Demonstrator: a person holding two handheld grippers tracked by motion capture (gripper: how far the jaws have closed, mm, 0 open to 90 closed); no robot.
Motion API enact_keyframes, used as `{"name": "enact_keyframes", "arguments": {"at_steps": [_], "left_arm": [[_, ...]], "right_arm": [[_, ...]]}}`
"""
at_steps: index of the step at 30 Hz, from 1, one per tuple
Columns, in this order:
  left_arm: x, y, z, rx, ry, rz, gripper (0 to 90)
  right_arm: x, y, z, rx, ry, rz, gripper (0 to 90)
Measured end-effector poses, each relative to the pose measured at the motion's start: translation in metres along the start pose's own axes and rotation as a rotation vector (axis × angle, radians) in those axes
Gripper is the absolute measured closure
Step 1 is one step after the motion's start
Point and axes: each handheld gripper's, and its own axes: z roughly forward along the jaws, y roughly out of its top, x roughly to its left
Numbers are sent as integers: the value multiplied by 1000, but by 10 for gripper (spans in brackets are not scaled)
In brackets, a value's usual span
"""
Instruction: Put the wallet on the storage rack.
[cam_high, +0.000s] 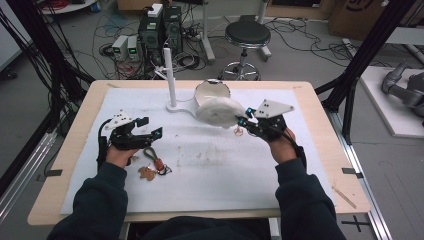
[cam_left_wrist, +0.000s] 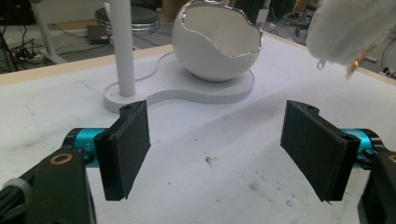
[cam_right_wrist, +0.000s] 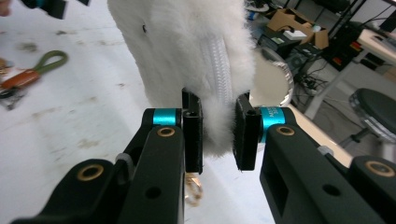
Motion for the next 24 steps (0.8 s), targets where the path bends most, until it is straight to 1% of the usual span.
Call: {"name": "enact_keyframes", "arguments": {"at_steps": [1,2,3,4,6,7,8,9,10,11,12,13,14,15,16,17,18,20,22,24], "left_arm": [[1,0,-1,-1,5,2,231],[2,0,-1,-2,7,2,231],[3,0,-2,-1,8,3,231],[3,-1,-1,1,8,3,231],[2,-1,-1,7,15,10,231],[2,-1,-1,7,15,10,231],[3,-1,-1,9,15,8,231],[4,-2,-1,7,17,1,231],[4,-2,-1,7,17,1,231],[4,-2,-1,6,16,-4,231],[5,-3,-1,8,16,-13,231],[5,-3,-1,8,16,-13,231],[5,-3,-1,7,15,-16,231],[5,-3,-1,6,14,-17,231],[5,-3,-1,6,14,-17,232],[5,-3,0,8,12,-20,233],[5,-3,0,10,13,-17,234],[5,-3,1,10,8,-17,235],[5,-3,1,11,5,-18,237],[5,-4,1,10,6,-19,239]], "right_arm": [[-4,5,1,5,-5,-7,778],[-4,5,1,5,-5,-7,778],[-7,10,3,9,-9,-12,778],[-14,19,6,20,-16,-22,778],[-21,27,11,31,-19,-24,778],[-21,27,11,31,-19,-24,778],[-29,33,17,34,-21,-36,778],[-32,36,20,38,-18,-25,778],[-36,39,23,48,-21,-32,778],[-40,41,27,44,-23,-36,778],[-43,43,30,44,-24,-28,778],[-43,43,30,44,-24,-28,778],[-50,48,37,46,-27,-15,778],[-53,51,40,51,-31,-17,778],[-53,51,40,51,-31,-17,778],[-58,54,47,46,-28,-11,778],[-61,56,51,49,-28,-10,778],[-65,60,60,66,-31,-22,778],[-67,64,68,76,-33,-23,777],[-69,70,77,85,-31,-35,777]]}}
